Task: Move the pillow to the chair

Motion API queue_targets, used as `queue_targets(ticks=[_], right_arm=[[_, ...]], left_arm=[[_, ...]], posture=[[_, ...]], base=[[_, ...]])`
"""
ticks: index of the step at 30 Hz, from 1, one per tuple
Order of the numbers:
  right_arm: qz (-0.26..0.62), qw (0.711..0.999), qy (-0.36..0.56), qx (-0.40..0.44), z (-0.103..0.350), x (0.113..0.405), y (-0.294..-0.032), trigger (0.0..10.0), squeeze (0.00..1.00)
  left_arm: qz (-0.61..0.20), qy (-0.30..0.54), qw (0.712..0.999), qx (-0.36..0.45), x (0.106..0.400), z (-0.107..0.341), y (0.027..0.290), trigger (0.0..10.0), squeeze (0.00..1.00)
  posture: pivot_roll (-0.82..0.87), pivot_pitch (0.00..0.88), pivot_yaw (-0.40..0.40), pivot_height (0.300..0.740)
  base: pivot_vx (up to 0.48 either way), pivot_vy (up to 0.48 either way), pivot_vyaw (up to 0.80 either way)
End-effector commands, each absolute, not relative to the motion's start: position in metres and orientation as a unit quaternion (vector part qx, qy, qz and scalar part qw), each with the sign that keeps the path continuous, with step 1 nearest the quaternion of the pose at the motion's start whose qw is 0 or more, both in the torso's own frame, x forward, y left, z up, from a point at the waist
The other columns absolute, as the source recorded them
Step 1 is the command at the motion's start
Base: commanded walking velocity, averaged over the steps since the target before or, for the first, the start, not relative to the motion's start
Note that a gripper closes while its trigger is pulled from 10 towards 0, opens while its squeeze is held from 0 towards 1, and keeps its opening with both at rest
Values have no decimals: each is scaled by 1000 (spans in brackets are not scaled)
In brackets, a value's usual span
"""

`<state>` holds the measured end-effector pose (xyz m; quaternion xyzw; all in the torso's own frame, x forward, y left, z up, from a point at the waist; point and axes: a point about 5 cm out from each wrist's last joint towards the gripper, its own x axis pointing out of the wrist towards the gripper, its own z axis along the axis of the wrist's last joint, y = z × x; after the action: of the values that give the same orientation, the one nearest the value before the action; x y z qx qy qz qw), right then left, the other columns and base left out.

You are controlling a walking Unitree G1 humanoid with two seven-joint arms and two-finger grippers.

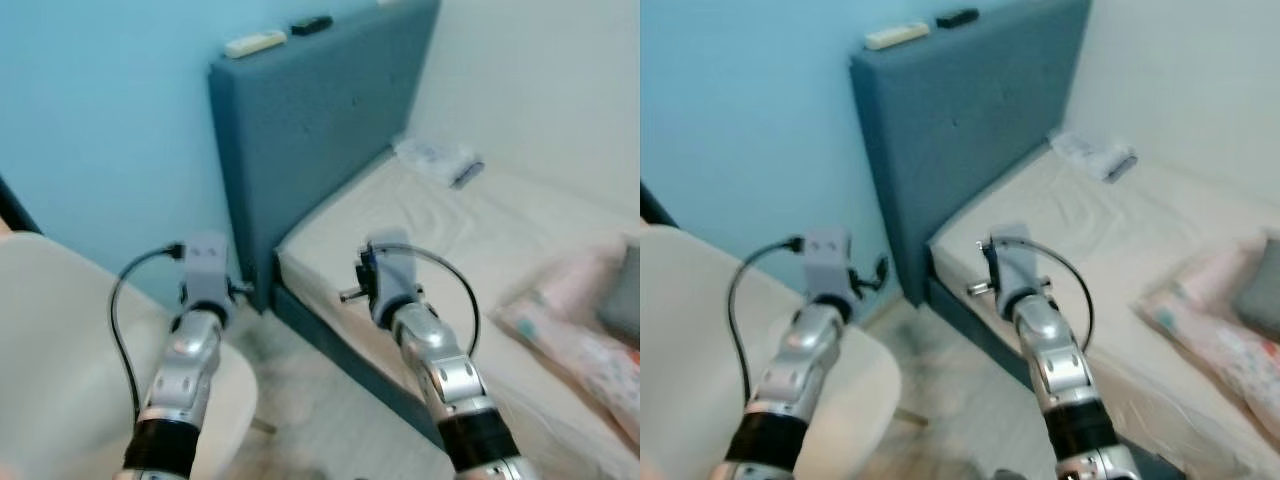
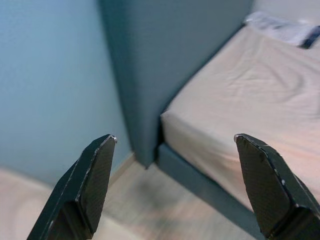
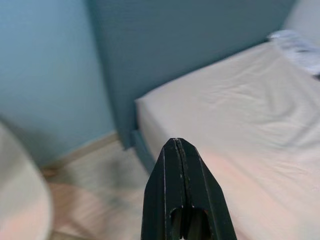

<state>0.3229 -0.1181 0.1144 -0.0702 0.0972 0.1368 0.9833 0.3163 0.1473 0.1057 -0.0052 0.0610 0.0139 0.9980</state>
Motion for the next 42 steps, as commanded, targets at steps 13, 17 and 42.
queue_targets(ticks=[13, 17, 42], right_arm=[[180, 973, 99, -102, 123, 333, -119, 10000, 0], [179, 974, 101, -99, 122, 332, -118, 10000, 0], [99, 993, -60, -30, 150, 296, -139, 10000, 0]], left_arm=[[60, 51, 997, 4, 305, 105, 162, 10000, 0], [52, 45, 998, 6, 304, 106, 163, 10000, 0], [22, -8, 1000, 7, 299, 117, 166, 10000, 0]], posture=[[-37, 73, -160, 740], [-39, 78, -154, 740], [-54, 100, -122, 740]], base=[[0, 0, -800], [0, 0, -800], [0, 0, -800]])
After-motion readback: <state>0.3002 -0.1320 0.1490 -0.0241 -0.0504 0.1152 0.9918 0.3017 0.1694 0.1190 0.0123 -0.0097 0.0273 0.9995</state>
